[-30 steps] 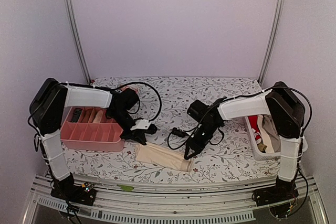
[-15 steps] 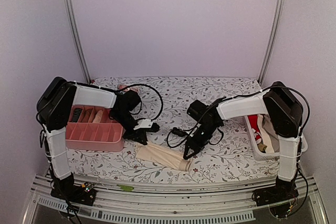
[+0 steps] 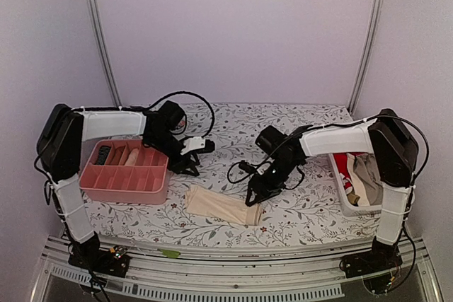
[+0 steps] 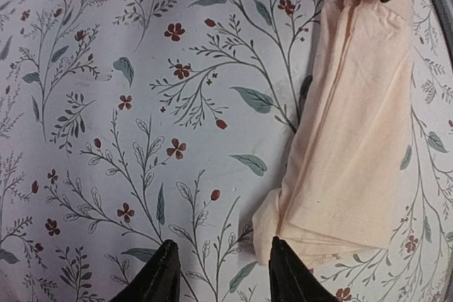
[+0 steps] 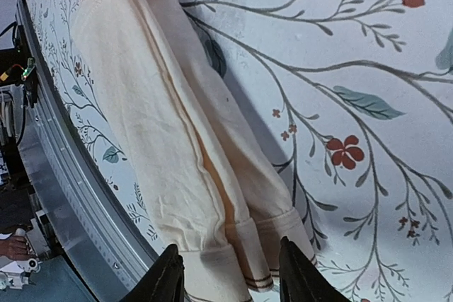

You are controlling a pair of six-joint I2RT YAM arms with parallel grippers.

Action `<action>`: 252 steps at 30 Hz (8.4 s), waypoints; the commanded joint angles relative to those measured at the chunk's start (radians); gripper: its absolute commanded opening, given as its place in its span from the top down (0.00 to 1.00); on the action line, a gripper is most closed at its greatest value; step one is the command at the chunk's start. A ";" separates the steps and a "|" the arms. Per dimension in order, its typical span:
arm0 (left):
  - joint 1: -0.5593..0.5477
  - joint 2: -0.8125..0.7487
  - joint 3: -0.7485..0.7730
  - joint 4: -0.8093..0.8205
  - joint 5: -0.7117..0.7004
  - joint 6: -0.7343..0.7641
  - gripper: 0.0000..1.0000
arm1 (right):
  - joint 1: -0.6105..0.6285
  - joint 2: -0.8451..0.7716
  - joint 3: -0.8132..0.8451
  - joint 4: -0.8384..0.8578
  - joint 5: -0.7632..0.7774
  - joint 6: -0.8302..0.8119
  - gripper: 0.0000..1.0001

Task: Roll the underwear
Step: Rotate the underwear at the center of the board, then smooth out the underwear at the center of the board, then roll the underwear at the center of the board.

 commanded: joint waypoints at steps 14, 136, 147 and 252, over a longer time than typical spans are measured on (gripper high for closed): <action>-0.239 -0.274 -0.406 -0.045 -0.090 -0.060 0.66 | -0.109 -0.182 -0.067 0.017 0.192 0.133 0.57; 0.060 -0.626 -0.435 0.480 0.162 -0.618 0.04 | 0.011 0.145 -0.028 0.713 -0.487 0.553 0.34; 0.049 -0.571 -0.477 0.524 0.195 -0.563 0.04 | -0.090 0.323 0.159 0.730 -0.467 0.584 0.35; -0.204 0.383 0.086 -0.430 0.483 0.064 1.00 | 0.443 -0.095 -0.331 0.776 0.477 -0.352 0.30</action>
